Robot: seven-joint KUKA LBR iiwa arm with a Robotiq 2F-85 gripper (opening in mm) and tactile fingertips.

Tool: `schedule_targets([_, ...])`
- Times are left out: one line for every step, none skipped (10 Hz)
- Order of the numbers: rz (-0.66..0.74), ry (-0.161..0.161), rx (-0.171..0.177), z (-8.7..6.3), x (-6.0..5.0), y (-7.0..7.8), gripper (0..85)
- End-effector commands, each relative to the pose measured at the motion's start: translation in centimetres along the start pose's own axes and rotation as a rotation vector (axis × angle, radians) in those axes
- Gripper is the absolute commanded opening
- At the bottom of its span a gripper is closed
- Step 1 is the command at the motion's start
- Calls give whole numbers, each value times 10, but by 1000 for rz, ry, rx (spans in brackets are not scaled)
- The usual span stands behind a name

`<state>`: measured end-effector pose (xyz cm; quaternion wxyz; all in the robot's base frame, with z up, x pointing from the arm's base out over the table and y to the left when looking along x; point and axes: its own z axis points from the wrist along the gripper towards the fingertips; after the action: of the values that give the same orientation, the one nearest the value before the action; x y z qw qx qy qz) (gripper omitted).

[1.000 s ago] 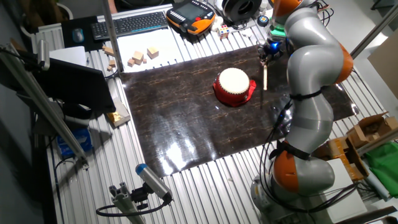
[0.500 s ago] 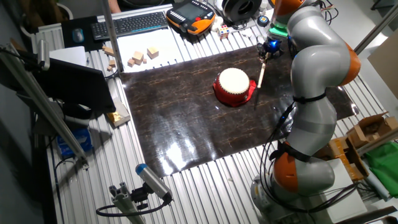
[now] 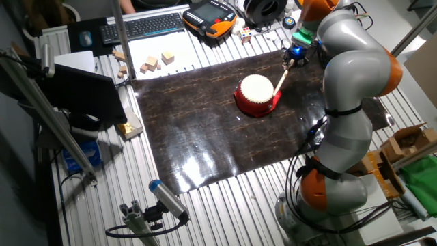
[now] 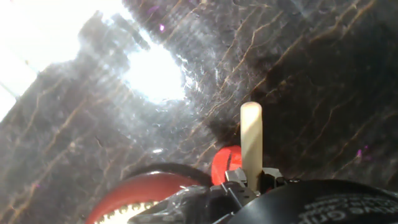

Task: Play the drum

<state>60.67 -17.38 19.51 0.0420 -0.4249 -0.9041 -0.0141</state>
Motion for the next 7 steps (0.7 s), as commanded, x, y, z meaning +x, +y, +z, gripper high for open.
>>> schedule_targets([137, 1, -14, 0, 1, -1, 7])
schedule_targets([116, 4, -18, 0, 2, -1, 7])
schedule_targets([90, 19, -10, 0, 1, -1, 7])
schedule_targets([34, 38, 1, 0, 1, -1, 7])
schedule_targets([-81, 26, 43, 0, 1, -1, 10])
schedule_targets([-179, 43, 66, 0, 1, -1, 7])
schedule_targets([-207, 59, 54, 0, 1, -1, 7])
